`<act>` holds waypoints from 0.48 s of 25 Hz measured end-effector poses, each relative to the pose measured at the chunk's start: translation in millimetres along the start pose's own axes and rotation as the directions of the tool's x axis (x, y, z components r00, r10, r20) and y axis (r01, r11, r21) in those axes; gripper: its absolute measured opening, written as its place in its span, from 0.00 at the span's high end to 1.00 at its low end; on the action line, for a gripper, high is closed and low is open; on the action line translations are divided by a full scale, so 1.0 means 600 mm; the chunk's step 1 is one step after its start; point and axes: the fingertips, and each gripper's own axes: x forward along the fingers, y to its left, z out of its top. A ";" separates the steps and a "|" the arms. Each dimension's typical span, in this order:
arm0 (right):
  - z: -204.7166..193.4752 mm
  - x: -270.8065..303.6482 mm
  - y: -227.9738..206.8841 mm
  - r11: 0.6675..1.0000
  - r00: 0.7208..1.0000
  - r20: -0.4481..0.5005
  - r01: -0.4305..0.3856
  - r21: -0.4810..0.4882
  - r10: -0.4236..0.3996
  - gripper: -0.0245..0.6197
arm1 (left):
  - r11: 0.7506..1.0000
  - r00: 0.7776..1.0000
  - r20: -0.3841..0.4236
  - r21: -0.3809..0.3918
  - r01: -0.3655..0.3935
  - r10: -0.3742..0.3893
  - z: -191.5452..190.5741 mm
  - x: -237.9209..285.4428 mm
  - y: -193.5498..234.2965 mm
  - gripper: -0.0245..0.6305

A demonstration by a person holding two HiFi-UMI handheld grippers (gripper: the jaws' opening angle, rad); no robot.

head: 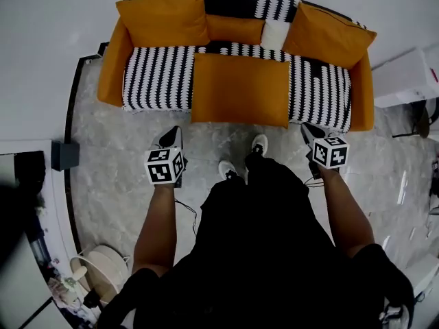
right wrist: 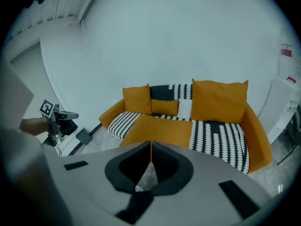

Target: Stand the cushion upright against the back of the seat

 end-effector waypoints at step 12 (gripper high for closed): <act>-0.218 0.179 -0.111 0.987 0.912 -0.393 0.068 -0.144 -0.120 0.90 | 0.976 0.915 -0.395 0.217 0.009 0.079 -0.183 0.164 0.057 0.93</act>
